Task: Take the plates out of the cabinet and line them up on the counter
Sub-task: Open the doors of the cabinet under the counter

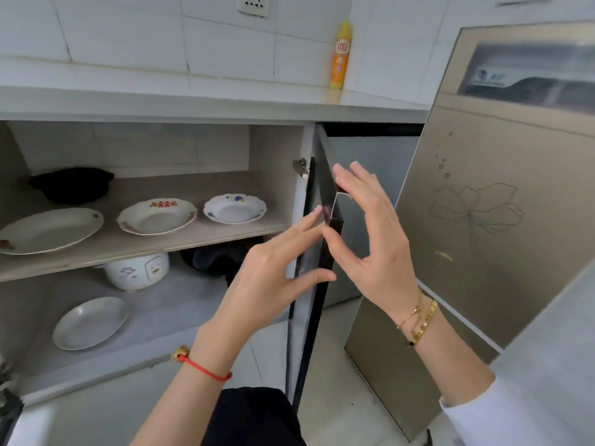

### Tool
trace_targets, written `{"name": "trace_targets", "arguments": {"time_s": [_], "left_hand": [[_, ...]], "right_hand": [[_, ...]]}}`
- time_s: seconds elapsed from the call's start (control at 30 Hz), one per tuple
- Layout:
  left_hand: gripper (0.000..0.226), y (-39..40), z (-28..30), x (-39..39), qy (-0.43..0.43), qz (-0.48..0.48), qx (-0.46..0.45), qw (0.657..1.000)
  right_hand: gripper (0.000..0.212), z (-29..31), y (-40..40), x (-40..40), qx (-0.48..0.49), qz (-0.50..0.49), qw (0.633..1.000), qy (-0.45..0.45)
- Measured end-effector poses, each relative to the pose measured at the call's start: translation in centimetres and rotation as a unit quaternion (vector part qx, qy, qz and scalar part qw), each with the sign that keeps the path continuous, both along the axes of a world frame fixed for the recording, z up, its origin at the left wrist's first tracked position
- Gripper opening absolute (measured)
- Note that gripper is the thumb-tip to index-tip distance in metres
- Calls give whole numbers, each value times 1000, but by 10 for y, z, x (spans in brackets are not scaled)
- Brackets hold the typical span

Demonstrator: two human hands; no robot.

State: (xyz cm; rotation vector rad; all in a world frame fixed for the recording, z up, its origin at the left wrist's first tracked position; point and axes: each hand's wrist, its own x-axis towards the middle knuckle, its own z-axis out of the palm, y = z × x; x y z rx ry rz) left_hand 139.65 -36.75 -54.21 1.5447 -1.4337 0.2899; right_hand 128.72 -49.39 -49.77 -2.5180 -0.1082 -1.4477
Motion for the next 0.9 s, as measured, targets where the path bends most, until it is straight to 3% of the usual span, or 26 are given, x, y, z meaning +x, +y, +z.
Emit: {"name": "trace_targets", "arguments": {"time_s": [0.5, 0.9], "left_hand": [[64, -100, -18, -62, -50, 28, -88, 995], [64, -170, -18, -107, -26, 72, -36, 996]], "right_hand": [[52, 5, -68, -76, -37, -193, 979, 49], [45, 12, -109, -102, -11, -344, 936, 71]]}}
